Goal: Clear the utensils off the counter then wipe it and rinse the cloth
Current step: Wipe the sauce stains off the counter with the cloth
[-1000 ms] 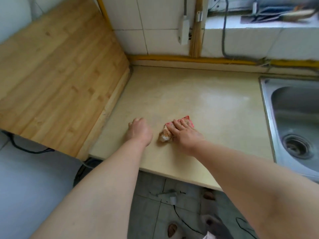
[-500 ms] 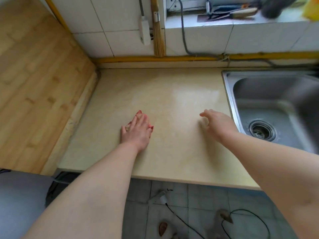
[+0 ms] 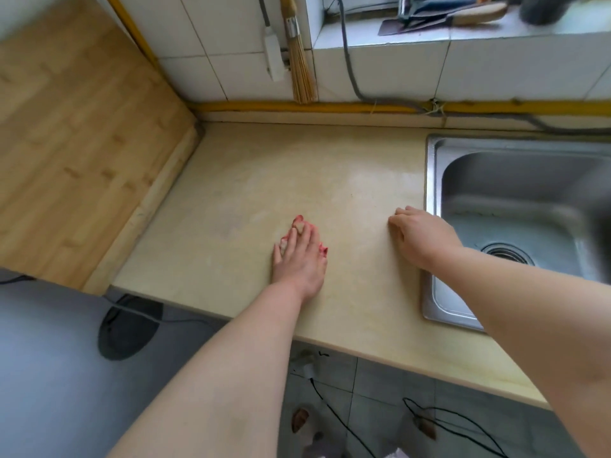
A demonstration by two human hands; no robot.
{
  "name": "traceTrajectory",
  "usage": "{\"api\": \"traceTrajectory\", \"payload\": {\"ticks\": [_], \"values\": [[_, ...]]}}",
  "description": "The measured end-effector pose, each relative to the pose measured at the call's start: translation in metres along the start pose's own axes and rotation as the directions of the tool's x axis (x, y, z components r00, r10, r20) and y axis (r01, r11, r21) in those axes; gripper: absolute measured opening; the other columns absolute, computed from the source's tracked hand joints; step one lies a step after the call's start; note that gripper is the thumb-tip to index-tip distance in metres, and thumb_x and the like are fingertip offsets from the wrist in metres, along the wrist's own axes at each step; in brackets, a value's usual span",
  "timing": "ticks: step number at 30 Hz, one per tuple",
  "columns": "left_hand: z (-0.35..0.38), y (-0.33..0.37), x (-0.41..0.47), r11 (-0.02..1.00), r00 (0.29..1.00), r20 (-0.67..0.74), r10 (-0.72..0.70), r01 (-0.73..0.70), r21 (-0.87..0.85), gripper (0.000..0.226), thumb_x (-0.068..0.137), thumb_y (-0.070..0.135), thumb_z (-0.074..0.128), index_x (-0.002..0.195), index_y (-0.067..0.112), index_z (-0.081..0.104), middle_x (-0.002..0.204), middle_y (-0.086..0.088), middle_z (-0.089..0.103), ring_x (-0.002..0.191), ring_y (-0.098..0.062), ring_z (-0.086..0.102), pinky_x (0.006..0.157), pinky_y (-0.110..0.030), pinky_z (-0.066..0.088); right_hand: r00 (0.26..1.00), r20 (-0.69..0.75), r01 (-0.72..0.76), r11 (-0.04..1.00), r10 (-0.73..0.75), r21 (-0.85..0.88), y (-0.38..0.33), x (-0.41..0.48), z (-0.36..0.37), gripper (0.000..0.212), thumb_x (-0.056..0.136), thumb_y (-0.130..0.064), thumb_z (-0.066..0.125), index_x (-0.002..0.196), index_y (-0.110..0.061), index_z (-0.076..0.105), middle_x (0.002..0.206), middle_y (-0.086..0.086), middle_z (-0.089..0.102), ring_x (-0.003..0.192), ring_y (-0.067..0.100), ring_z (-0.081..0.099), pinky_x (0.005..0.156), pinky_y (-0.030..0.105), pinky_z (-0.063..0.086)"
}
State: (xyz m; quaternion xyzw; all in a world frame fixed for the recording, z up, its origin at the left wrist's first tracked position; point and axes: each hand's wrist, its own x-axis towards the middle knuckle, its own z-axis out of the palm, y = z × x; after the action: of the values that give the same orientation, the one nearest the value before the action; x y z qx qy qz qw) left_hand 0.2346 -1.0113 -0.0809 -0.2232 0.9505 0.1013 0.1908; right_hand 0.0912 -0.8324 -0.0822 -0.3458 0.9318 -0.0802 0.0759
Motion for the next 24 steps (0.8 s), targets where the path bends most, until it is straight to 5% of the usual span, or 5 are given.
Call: {"api": "traceTrajectory", "payload": {"ticks": [5, 9, 17, 24], "values": [[0.013, 0.046, -0.018, 0.982, 0.983, 0.037, 0.179, -0.181, 0.046, 0.061, 0.104, 0.038, 0.021, 0.154, 0.024, -0.011, 0.160, 0.008, -0.018, 0.147, -0.017, -0.017, 0.116, -0.044, -0.011, 1.000, 0.026, 0.014, 1.000, -0.014, -0.021, 0.005, 0.004, -0.006, 0.025, 0.086, -0.005, 0.040, 0.099, -0.013, 0.059, 0.102, 0.004, 0.055, 0.103, 0.026, 0.054, 0.073, 0.033, 0.045], [0.011, 0.035, -0.024, 0.965, 0.967, 0.065, 0.248, -0.252, 0.073, 0.060, 0.103, 0.046, 0.019, 0.154, 0.033, -0.009, 0.159, 0.015, -0.015, 0.148, -0.012, -0.014, 0.118, -0.047, -0.009, 0.994, 0.095, 0.058, 0.998, -0.057, -0.012, -0.016, 0.017, -0.005, 0.032, 0.086, 0.000, 0.041, 0.112, -0.008, 0.057, 0.113, 0.009, 0.053, 0.112, 0.028, 0.051, 0.083, 0.036, 0.044], [-0.012, -0.053, 0.021, 0.994, 0.995, -0.002, -0.102, 0.102, 0.031, 0.062, 0.102, 0.049, 0.016, 0.152, 0.030, -0.014, 0.158, 0.011, -0.023, 0.147, -0.013, -0.018, 0.117, -0.053, -0.006, 0.994, 0.031, 0.107, 0.994, -0.107, -0.019, -0.044, 0.051, 0.010, 0.022, 0.091, -0.005, 0.039, 0.106, -0.007, 0.055, 0.112, 0.008, 0.049, 0.113, 0.026, 0.044, 0.079, 0.035, 0.041], [-0.040, -0.121, 0.086, 0.982, 0.979, -0.083, -0.185, 0.182, -0.041, 0.064, 0.101, 0.050, 0.016, 0.154, 0.025, -0.010, 0.159, 0.007, -0.022, 0.146, -0.013, -0.020, 0.116, -0.051, -0.006, 0.998, -0.044, 0.048, 0.999, -0.049, -0.006, -0.065, 0.103, 0.015, 0.018, 0.096, -0.017, 0.039, 0.104, -0.008, 0.053, 0.112, 0.008, 0.050, 0.113, 0.026, 0.044, 0.085, 0.036, 0.039]]}}
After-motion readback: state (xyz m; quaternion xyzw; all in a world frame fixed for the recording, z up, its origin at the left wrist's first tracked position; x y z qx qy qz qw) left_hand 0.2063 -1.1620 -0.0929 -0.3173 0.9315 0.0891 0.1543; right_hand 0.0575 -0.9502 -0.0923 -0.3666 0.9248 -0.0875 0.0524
